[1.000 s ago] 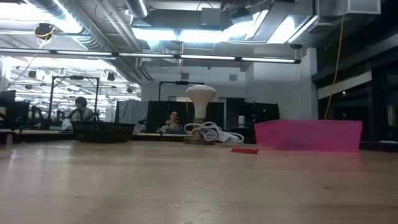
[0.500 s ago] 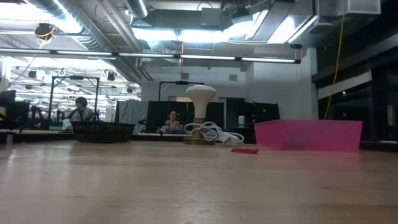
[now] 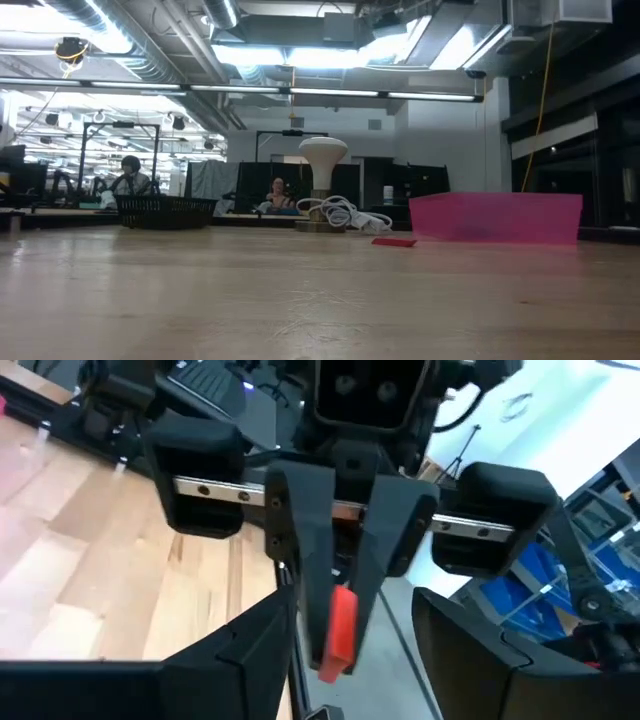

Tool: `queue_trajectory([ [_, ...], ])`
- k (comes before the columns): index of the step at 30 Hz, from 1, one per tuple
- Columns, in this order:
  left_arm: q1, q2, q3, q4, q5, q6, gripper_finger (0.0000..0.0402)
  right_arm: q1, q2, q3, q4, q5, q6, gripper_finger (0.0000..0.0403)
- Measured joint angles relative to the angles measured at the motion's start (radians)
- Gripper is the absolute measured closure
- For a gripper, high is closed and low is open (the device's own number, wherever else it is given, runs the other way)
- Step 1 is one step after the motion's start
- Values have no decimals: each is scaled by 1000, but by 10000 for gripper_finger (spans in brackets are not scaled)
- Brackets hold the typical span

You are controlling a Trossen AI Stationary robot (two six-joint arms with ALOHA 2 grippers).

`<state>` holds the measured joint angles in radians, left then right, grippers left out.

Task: Pick & Place School Supplies
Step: Put the red eraser into the red bin

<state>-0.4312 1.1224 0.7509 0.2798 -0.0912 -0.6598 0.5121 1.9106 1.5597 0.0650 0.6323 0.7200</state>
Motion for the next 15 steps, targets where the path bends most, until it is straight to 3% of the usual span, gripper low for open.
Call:
queue_trajectory([
  [5, 20, 2, 0, -1, 17, 0, 242, 0, 0, 0, 0, 0, -2, 385],
  [15, 30, 2, 0, -1, 59, 8, 368, 1, 0, 0, 2, 12, -2, 385],
])
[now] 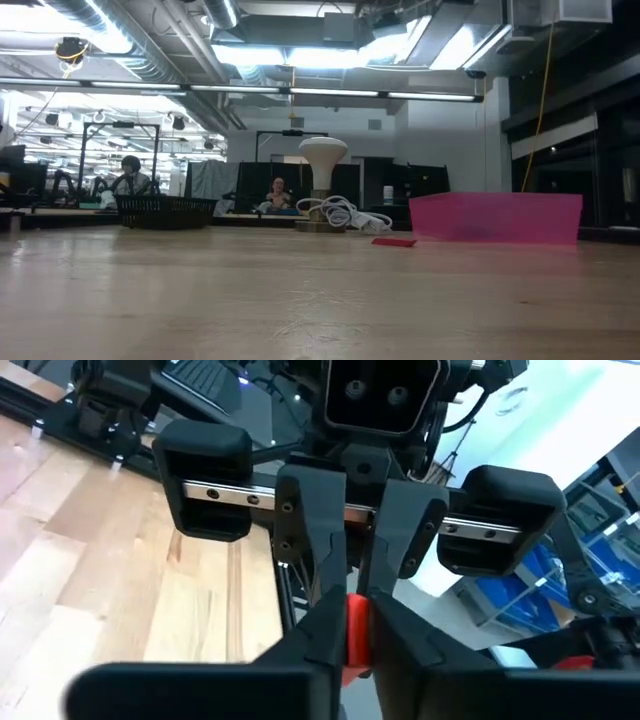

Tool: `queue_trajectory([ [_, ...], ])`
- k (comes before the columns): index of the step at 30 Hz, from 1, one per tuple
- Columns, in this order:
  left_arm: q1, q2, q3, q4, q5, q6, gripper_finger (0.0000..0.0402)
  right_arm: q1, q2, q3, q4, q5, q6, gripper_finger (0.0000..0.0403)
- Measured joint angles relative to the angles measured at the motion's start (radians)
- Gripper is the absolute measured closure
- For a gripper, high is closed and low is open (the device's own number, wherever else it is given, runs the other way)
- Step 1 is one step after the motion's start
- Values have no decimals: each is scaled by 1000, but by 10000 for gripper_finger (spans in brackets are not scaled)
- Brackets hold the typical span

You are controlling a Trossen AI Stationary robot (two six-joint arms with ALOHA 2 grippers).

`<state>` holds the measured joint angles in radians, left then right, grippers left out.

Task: Pick & Place School Supplies
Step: Put the red eraser into the red bin

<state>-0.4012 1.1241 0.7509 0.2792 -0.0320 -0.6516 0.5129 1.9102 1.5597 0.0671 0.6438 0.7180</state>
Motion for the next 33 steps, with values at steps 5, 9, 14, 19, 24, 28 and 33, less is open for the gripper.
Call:
queue_trajectory([
  [5, 0, -1, 0, 1, 1, 11, 387, 0, 0, 0, 8, 3, -11, 385],
  [9, 0, -1, 1, 8, -7, 13, 388, 0, 0, -1, 28, 35, -10, 335],
  [14, -3, -11, 1, 6, -5, 19, 388, 0, 0, 0, 31, 88, 11, 227],
  [19, -9, -52, 0, -136, 1, 26, 388, 1, -3, 0, 40, 141, 32, 171],
  [24, -17, -123, 0, -314, -31, 21, 388, 15, -3, 0, 42, 163, 33, 170],
  [28, -76, -179, 0, -510, -8, -58, 388, 26, -3, 0, 38, 210, 42, 183],
  [33, -287, -222, 0, -712, -31, -239, 388, 39, -3, 0, 29, 262, 66, 191],
])
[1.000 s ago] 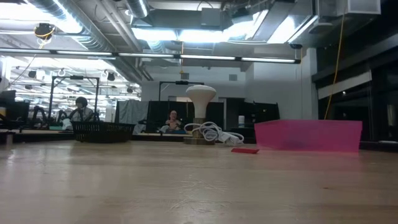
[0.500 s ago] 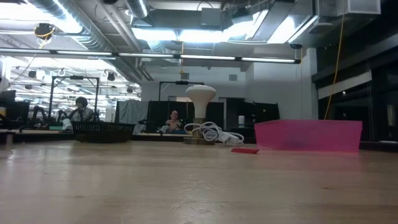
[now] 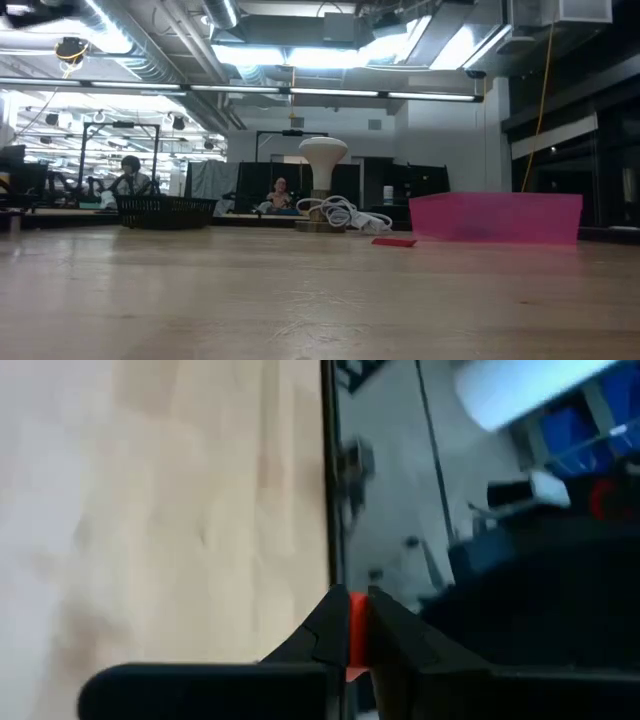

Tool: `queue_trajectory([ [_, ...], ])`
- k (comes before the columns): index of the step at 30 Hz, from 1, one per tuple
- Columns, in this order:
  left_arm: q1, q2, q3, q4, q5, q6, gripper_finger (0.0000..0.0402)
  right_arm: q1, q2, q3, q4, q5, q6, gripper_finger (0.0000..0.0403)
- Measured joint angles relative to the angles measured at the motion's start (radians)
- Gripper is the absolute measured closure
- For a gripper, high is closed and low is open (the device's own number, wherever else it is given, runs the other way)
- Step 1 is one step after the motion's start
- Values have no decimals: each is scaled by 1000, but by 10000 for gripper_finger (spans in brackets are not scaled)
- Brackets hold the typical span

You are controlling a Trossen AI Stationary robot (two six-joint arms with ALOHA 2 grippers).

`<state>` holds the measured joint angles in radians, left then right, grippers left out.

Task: Pick & Place School Supplies
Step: Put the red eraser into the red bin

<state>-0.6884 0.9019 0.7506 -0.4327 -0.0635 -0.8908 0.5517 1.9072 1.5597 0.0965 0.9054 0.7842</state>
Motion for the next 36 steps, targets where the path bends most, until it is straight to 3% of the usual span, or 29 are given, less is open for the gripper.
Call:
queue_trajectory([
  [5, -257, 14, 0, -49, -142, -220, 388, 20, 0, 0, -72, 25, 66, 192],
  [10, -464, 115, 0, -92, -231, -430, 388, 34, 0, 0, -151, 30, 140, 192],
  [18, -641, 319, 0, -76, -311, -688, 386, 42, 0, 0, -165, 52, 154, 192],
  [24, -674, 393, 0, -65, -287, -808, 299, 45, 1, 0, -170, 45, 175, 192],
  [30, -672, 392, 0, -114, -331, -807, 193, 47, 2, 0, -202, 35, 197, 192],
  [33, -670, 369, 0, -129, -367, -763, 162, 47, 0, 0, -337, 31, 311, 192],
  [36, -670, 323, 0, -195, -435, -737, 154, 34, -3, 0, -604, 17, 543, 192],
])
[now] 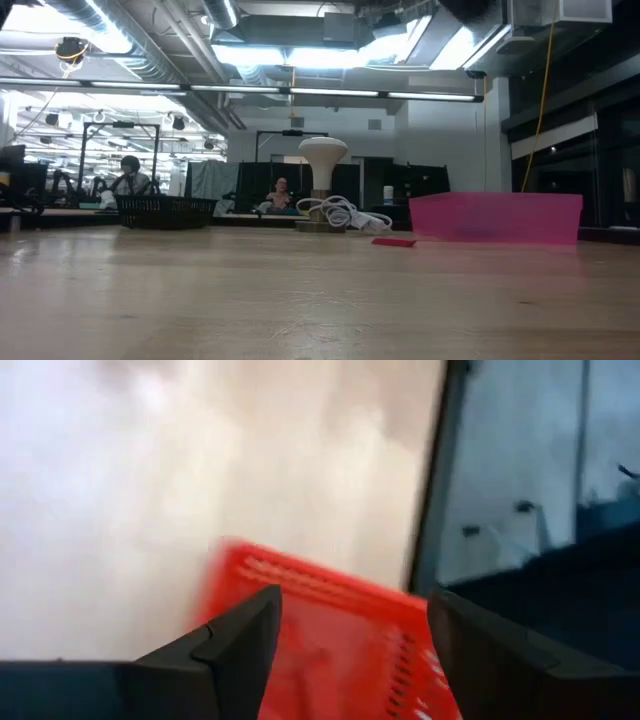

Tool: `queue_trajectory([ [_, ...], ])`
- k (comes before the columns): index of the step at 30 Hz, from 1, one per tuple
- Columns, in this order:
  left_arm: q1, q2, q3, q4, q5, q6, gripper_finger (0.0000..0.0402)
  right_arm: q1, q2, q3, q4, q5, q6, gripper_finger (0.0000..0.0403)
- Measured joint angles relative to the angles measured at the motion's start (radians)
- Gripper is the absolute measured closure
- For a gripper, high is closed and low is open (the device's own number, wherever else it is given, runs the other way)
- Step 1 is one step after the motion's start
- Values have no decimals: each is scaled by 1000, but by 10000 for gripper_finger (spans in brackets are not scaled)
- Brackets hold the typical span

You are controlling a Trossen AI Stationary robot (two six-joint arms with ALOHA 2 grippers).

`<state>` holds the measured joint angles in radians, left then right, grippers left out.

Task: Pick & Place School Supplies
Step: Put the red eraser into the red bin

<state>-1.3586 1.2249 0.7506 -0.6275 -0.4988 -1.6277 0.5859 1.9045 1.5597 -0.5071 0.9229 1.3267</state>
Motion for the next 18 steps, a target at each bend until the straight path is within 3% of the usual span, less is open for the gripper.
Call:
queue_trajectory([
  [3, 24, -64, 0, -123, -59, 6, 159, -44, -3, 0, -330, -110, 283, 192],
  [6, 76, -138, 0, -169, -131, 91, 172, -103, -3, -1, -532, -226, 345, 192],
  [12, 242, -290, 0, -38, -284, 386, 202, -232, -4, -1, -514, -385, 52, 204],
  [18, 392, -419, 0, 280, -273, 768, 218, -338, 13, 0, -486, -481, -156, 223],
])
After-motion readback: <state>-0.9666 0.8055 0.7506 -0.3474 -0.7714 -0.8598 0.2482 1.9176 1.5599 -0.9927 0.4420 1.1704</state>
